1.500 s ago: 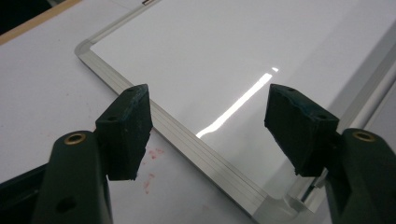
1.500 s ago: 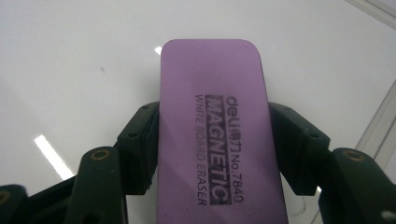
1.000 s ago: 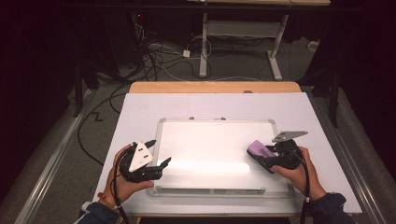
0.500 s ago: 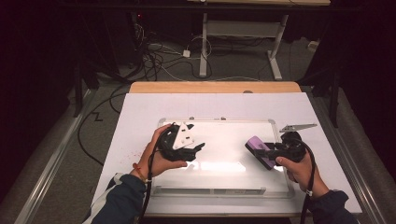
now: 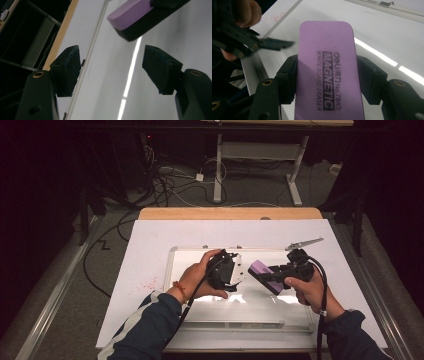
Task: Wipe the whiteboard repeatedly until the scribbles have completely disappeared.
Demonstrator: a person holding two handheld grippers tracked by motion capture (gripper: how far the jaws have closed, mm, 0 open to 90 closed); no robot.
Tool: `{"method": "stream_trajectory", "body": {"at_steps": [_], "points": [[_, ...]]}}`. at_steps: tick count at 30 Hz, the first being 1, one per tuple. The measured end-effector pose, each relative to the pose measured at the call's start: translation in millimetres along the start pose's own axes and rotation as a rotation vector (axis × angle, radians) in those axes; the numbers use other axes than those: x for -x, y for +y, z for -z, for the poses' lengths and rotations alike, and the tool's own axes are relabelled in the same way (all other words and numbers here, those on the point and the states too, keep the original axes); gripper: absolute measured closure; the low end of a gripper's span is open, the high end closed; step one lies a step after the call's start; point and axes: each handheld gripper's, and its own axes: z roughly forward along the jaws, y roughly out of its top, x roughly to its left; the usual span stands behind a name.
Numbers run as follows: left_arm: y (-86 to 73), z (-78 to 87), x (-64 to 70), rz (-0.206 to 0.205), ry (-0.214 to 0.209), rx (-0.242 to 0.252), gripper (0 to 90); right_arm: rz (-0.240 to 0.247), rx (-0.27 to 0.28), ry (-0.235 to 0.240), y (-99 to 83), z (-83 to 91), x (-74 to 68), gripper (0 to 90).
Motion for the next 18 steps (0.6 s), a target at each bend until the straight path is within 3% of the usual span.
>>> {"method": "stream_trajectory", "body": {"at_steps": [5,6,11,15,18], "points": [[4.6,-5.1,2.4,-0.079,0.008,-0.029,31.8,0.013,-0.038,0.059,8.2,-9.8,-7.4,41.1],[4.0,-5.6,3.4,-0.088,0.002,-0.025,32.4,0.018,-0.051,0.047,9.6,-11.3,-9.0,41.1],[2.5,-2.7,9.0,-0.167,-0.007,-0.009,45.8,0.013,-0.089,0.093,14.4,-14.9,-8.8,41.1],[1.8,-0.4,9.4,-0.178,-0.008,0.004,50.9,-0.003,-0.100,0.137,15.4,-14.6,-4.1,41.0],[1.1,0.0,10.4,-0.193,-0.009,-0.002,52.6,0.001,-0.105,0.142,15.3,-15.9,-3.8,40.8]]}}
